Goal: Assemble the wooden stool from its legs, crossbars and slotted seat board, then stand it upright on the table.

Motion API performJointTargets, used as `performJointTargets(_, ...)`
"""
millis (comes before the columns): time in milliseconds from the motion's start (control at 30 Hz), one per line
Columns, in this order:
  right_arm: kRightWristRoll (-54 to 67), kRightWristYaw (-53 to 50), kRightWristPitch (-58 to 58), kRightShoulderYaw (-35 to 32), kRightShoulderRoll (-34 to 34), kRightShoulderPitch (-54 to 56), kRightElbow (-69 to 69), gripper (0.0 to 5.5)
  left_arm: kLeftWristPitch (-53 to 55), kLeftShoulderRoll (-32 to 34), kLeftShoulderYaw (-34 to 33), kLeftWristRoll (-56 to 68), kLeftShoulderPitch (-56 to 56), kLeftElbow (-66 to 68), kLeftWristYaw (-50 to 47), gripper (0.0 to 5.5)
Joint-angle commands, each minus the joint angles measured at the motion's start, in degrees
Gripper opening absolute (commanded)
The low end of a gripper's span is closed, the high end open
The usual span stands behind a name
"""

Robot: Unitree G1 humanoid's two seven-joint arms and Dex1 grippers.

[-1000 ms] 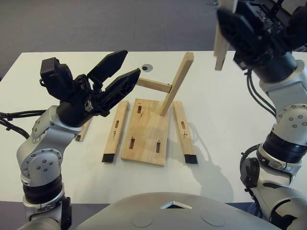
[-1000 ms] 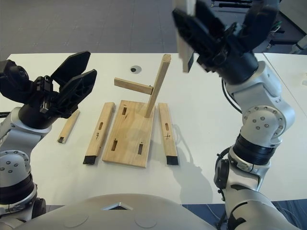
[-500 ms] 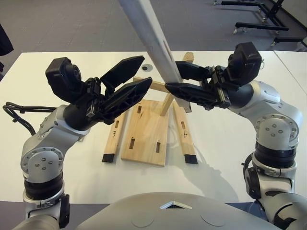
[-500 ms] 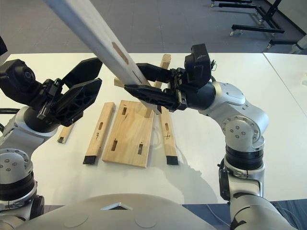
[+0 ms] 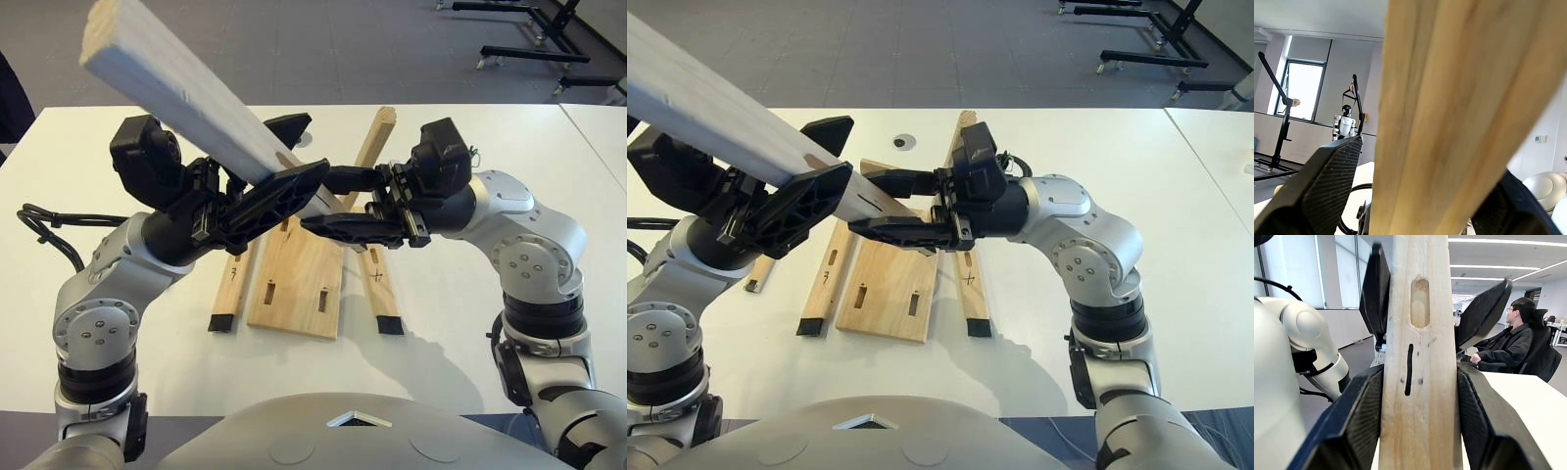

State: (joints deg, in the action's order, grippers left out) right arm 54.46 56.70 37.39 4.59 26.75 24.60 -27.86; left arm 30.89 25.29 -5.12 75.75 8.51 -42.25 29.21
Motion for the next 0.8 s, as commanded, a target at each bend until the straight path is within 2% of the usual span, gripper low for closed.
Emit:
performJointTargets(33,-0.54,0.29,-0.85,-0.16,0.06,-0.1,-0.23,2.02,-0.58,-0.17,0.32,-0.13,0.1,-0.58,-0.31,3.31)
performJointTargets(300,0.11,-1.73,-0.46,-1.29,-0.51,0.83,-0.08,2.02,-0.3,0.44,0.55,-0.63,0.04,-0.28,0.53,2.23)
performJointTargets(800,-0.64,-0.86,-1.88,-2.01,-0.8,-0.09,0.81,2.02,-0.93,0.65,0.62,-1.79,-0.07,0.18,2.18,2.21)
